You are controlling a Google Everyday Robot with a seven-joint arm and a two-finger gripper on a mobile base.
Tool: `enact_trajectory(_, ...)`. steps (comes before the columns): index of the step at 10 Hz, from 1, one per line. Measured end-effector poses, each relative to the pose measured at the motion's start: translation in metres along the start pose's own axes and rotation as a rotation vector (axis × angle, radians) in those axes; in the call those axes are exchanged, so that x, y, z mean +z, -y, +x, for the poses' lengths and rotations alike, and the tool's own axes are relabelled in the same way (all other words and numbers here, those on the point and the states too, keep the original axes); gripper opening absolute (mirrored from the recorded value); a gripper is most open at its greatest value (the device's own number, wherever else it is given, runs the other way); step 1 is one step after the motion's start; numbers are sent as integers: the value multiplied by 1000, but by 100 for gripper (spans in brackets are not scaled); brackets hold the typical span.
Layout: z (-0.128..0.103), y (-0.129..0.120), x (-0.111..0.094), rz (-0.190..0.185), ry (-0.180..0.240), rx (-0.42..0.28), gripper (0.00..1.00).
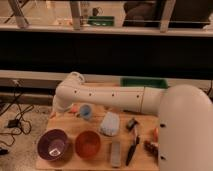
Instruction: Place pepper in tray
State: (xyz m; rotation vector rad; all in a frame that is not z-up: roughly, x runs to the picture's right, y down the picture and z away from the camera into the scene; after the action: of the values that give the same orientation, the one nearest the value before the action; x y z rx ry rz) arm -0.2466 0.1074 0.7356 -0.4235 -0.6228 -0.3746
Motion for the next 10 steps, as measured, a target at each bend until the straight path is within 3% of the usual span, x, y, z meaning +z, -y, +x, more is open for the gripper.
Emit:
enact_trajectory(3,18,23,-17,41,-11,14,0)
enact_trajectory(6,35,42,-22,54,-15,46,0)
enact_trajectory(8,53,54,-26,63,-21,78,0)
enact_trajectory(10,86,67,-33,71,-38,129,0)
